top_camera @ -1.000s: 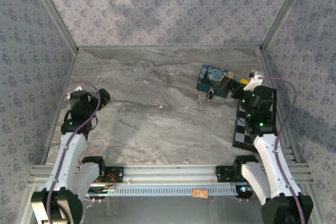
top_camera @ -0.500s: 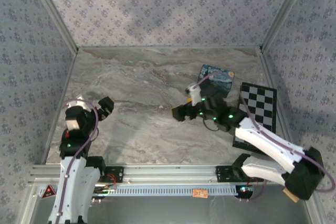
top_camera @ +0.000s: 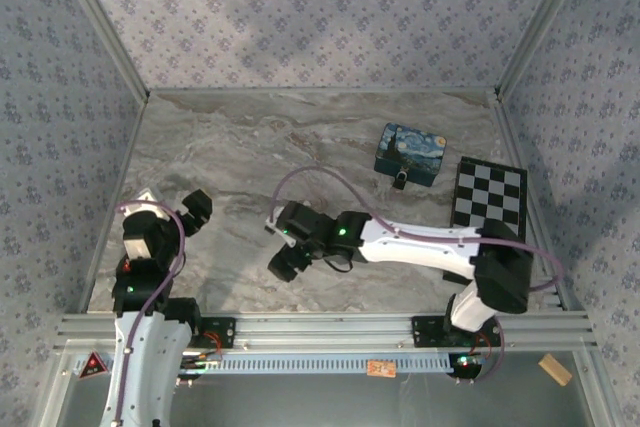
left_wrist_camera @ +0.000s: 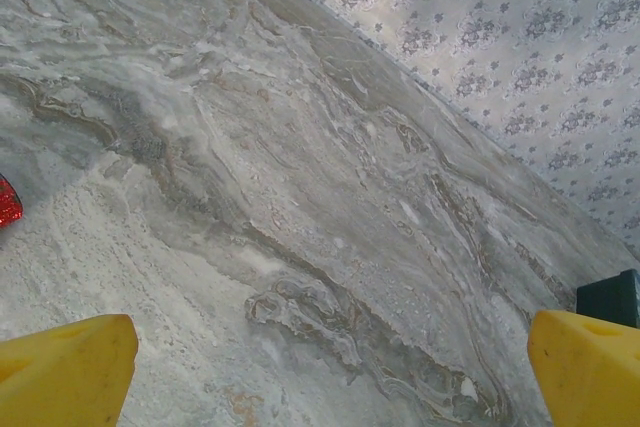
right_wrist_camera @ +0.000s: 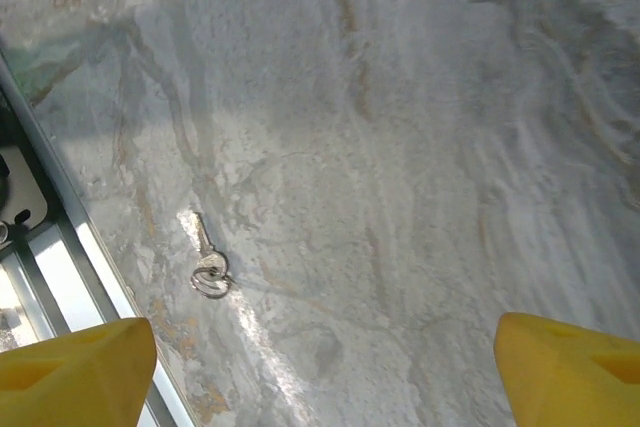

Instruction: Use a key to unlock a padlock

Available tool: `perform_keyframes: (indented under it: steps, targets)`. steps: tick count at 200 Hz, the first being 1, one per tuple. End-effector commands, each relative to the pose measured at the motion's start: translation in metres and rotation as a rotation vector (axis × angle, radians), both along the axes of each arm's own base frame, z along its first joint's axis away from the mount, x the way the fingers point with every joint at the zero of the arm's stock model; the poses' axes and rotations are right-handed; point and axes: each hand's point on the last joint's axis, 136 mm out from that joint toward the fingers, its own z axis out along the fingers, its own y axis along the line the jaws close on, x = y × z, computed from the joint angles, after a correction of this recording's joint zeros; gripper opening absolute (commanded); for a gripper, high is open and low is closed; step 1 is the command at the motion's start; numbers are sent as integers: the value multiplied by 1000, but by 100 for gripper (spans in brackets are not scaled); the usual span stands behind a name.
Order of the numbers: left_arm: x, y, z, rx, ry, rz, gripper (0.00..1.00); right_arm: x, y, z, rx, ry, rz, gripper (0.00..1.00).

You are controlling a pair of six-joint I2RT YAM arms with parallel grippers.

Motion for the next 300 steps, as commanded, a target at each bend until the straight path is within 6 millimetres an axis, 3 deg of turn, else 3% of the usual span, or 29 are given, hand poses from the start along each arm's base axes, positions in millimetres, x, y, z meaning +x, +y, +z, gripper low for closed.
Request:
perform_keyframes:
  steps: [1,30,62,113,172,300]
  targets:
    - [-3,6,7,29,-23,23,100,-22,9,-15,-95,44,90,88]
    - [-5,8,6,34,-27,36,100,-36,19,-38,-177,90,144,85]
    - [-5,10,3,43,-21,43,100,-34,25,-55,-231,108,149,83]
    - [-5,12,2,53,-18,50,100,-38,31,-88,-331,170,161,70]
    - [-5,11,-6,49,-1,50,100,-50,44,-103,-344,248,222,49]
    - [-5,14,-7,53,-2,63,100,-52,41,-120,-377,299,219,26]
